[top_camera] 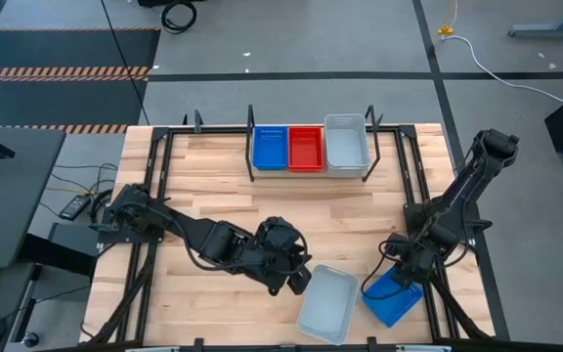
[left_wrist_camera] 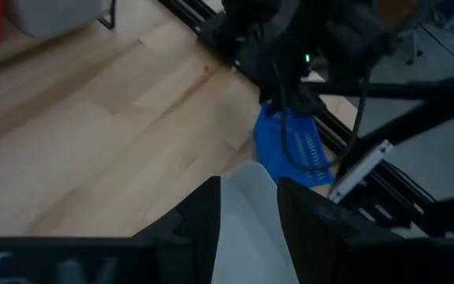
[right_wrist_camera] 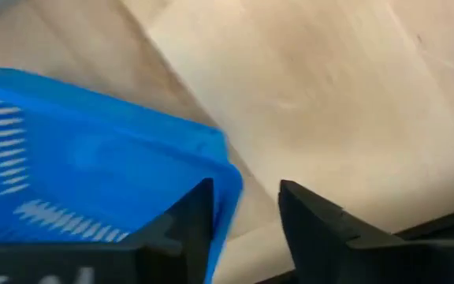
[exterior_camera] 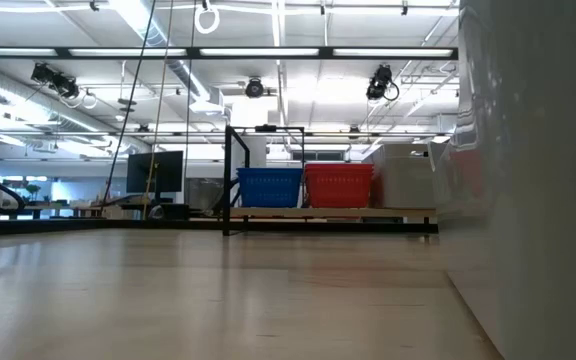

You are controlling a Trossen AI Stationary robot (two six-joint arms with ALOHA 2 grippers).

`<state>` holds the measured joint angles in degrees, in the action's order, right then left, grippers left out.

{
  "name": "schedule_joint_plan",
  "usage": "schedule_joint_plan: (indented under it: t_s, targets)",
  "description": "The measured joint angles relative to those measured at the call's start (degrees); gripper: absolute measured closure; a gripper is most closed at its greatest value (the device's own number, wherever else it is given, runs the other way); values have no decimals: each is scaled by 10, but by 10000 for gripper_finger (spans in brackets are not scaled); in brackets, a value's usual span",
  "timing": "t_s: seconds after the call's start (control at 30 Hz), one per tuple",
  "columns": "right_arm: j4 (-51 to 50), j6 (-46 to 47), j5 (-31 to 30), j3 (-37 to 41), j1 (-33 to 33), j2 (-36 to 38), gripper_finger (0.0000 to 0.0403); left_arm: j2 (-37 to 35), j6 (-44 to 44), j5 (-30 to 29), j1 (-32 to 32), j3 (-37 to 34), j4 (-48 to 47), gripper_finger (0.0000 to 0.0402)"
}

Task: Stack baskets on shelf by color
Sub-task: Stack the blue bin on the blue bin on the shelf

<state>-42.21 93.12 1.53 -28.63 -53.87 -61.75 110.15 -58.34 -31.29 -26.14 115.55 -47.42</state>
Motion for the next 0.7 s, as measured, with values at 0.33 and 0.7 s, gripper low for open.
schedule_joint_plan:
  t_s: [0.33, 0.7]
  targets:
    - [7, -14, -53, 19, 28, -6, 391, 0, -11, -9, 13, 0, 0, 269]
    - [-71, 24, -184, 23, 178, 56, 394, 0, 88, 32, 58, 0, -14, 269]
